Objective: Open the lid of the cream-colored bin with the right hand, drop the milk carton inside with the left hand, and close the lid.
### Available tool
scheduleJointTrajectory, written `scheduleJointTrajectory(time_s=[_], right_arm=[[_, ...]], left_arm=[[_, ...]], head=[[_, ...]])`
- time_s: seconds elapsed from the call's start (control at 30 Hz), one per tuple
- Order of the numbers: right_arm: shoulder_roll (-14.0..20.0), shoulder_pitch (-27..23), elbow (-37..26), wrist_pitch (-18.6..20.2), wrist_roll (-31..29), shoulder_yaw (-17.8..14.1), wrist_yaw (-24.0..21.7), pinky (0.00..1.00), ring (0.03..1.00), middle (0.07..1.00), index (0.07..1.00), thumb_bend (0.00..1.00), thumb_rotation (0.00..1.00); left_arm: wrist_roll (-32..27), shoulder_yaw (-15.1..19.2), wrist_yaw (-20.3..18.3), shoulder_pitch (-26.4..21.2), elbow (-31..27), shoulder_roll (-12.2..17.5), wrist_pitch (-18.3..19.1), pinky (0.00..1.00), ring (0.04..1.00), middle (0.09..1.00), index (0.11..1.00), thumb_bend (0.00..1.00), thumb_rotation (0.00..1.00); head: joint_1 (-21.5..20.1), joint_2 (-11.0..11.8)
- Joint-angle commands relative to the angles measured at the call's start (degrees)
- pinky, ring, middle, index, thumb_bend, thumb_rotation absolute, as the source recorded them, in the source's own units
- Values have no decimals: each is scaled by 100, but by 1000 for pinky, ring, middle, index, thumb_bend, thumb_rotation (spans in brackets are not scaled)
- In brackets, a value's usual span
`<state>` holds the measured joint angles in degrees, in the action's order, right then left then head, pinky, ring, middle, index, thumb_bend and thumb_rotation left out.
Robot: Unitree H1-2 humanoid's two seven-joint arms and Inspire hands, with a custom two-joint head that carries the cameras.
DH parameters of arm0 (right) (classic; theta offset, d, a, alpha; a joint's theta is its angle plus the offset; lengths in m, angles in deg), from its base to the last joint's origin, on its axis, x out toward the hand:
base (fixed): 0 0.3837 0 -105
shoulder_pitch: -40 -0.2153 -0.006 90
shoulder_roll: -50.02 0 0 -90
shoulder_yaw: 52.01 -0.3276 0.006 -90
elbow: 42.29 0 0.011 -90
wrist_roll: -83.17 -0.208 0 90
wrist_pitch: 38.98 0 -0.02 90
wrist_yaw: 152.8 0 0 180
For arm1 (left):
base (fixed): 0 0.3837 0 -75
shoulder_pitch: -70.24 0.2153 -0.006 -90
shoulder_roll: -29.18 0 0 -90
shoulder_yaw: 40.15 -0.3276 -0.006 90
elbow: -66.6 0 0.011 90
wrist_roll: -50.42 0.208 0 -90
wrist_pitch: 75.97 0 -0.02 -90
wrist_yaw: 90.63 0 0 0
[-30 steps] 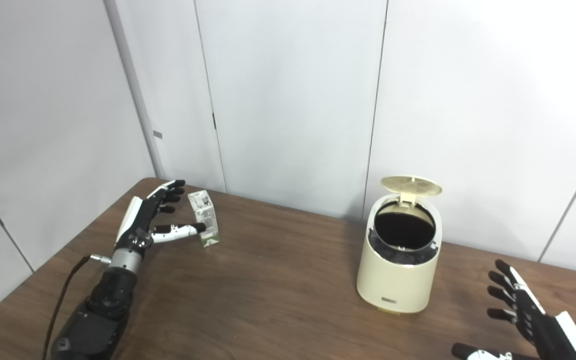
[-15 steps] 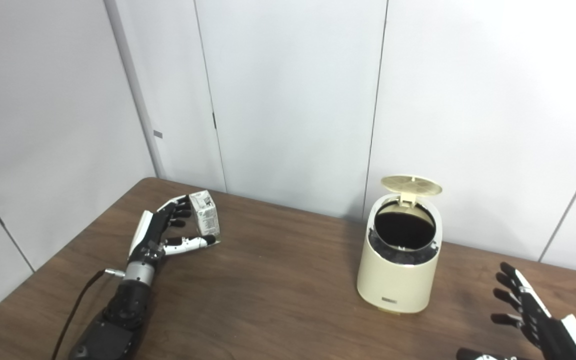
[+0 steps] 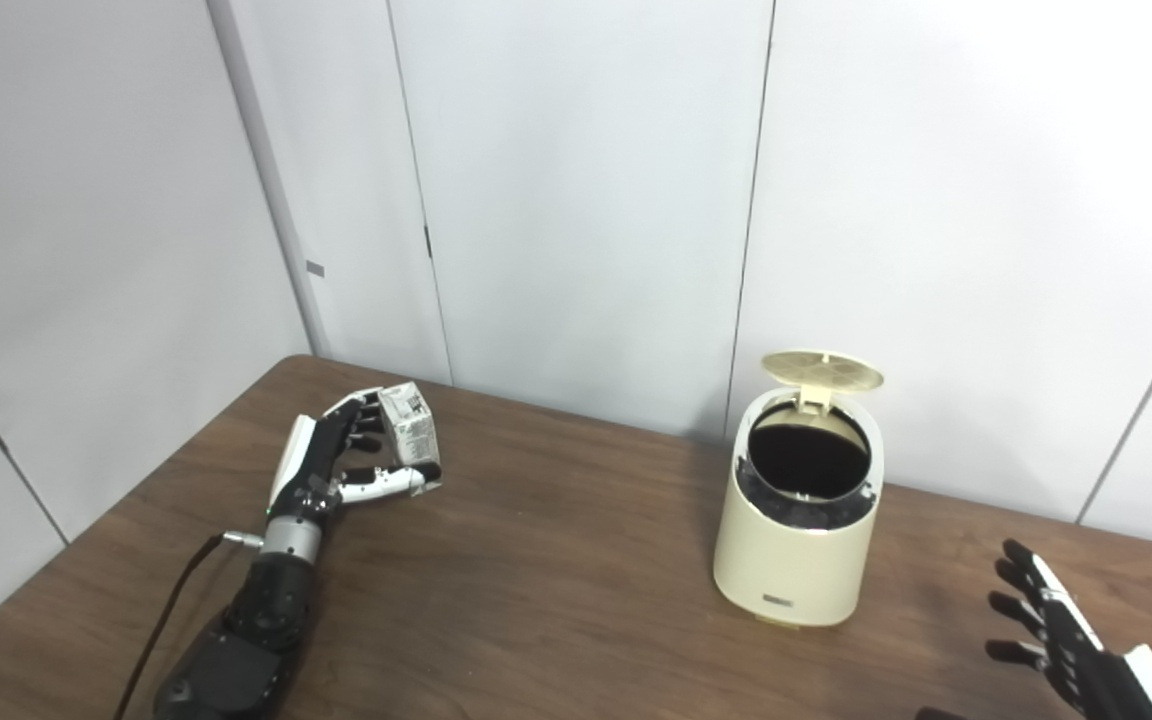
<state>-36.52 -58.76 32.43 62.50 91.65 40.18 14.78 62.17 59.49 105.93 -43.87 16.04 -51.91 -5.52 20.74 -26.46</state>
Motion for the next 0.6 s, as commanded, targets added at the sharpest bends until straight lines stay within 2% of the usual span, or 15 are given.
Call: scheduleJointTrajectory(time_s=[0.0,0.23,0.43,0.57], right_arm=[[87,-142,-227,-108,-54,-43,-31,762,896,957,976,776,250],[116,-133,-340,25,-47,-72,-92,739,900,956,975,768,229],[133,-116,-376,18,-32,-84,-118,749,896,952,975,759,200],[149,-98,-423,43,-3,-74,-132,744,893,955,979,749,196]], left_arm=[[34,2,175,-293,-24,116,-282,681,731,749,787,983,210],[0,-1,303,-415,199,65,-442,687,727,743,774,974,188],[-7,133,878,-625,500,-123,-584,584,620,655,683,911,77],[7,113,1084,-735,617,-175,-602,552,592,625,644,877,47]], head=[[-5,-6],[-27,-30],[-6,-44],[-21,-69]])
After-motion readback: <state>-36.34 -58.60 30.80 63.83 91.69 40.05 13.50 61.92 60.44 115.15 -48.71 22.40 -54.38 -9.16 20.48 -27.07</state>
